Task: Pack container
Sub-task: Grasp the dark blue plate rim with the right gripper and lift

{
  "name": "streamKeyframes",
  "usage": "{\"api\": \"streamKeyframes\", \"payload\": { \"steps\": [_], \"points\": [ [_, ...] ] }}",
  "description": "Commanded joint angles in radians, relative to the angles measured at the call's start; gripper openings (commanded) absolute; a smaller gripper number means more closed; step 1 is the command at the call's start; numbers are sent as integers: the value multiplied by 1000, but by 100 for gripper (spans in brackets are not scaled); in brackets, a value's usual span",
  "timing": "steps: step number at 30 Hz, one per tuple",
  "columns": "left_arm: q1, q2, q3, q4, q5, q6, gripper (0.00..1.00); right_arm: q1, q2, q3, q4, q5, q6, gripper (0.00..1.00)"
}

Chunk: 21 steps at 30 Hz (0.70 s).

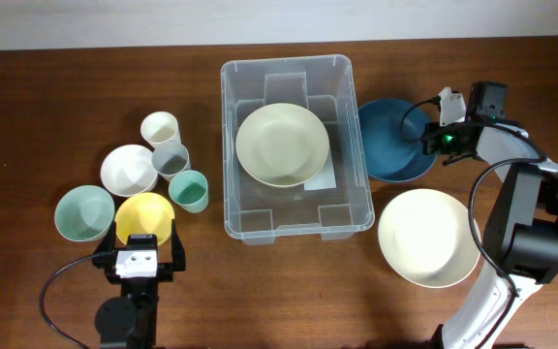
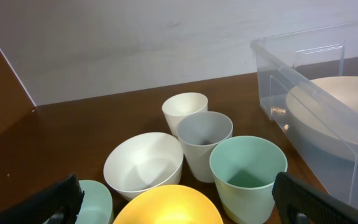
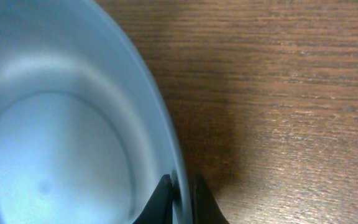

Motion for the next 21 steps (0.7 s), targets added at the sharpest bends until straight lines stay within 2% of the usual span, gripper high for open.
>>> {"api": "streamKeyframes", "payload": {
  "steps": [1, 5, 12, 17, 21],
  "points": [
    [-4, -8, -9, 2, 11, 12, 100, -15, 5, 3, -7, 44, 29, 4],
    [-4, -8, -9, 2, 11, 12, 100, -53, -45, 27, -19, 43, 82, 4],
    [-4, -9, -9, 2, 11, 12, 100, -124, -213, 93, -101, 36, 90, 4],
    [-4, -9, -9, 2, 11, 12, 100, -103, -342, 96, -123, 37, 92, 4],
    [-4, -8, -9, 2, 11, 12, 100, -30, -445, 96, -146, 37, 92, 4]
  ]
}}
